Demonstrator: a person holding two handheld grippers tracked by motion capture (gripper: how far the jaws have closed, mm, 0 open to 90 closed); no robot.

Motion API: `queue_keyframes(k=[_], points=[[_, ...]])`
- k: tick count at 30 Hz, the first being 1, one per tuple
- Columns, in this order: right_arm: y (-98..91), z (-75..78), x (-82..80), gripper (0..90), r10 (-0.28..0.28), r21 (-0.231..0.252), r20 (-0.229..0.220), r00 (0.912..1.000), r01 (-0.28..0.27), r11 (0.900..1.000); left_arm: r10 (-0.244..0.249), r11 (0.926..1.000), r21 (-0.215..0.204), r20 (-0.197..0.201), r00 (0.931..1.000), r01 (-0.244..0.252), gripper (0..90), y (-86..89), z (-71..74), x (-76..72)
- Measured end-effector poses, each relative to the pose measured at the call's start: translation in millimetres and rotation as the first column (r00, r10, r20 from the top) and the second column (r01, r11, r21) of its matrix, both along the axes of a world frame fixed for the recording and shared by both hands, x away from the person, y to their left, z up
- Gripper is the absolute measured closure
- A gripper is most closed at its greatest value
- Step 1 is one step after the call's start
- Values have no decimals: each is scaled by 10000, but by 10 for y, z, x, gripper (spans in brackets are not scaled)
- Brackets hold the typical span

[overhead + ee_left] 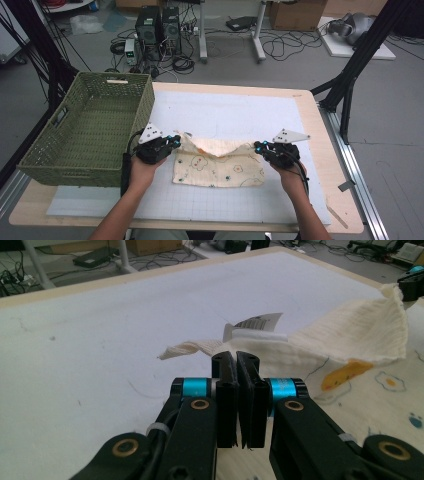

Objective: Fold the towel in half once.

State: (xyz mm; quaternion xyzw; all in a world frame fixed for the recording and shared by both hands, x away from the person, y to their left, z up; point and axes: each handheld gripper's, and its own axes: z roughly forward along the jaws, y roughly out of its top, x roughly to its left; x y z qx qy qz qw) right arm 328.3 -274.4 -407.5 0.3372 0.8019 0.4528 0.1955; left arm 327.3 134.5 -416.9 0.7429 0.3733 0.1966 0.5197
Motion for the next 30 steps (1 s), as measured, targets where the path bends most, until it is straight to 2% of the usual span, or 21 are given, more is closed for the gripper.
queue_keyframes(k=[4,10,18,26,29,30], points=[[-26,-65,-127,865,60,-67,-139,9999,-61,10000,-113,9999,61,-17,9999,113,863,43,-75,-107],[-29,-137,-255,864,216,-271,-261,9994,-223,9994,-327,9994,-151,-68,9994,326,859,83,-137,-229],[-67,-157,-355,863,344,-266,-396,9986,-355,9990,-654,9976,-226,-186,9977,650,858,125,-143,-342],[-95,-192,-437,862,595,-381,-789,9951,-626,9973,-991,9950,26,-540,9936,994,855,93,-188,-449],[-98,-230,-458,860,669,-610,-1009,9927,-732,9954,-908,9958,16,-849,9922,912,813,114,-209,-476],[-99,-240,-464,858,712,-663,-1092,9915,-787,9947,-697,9975,1,-1011,9924,701,736,127,-214,-475]])
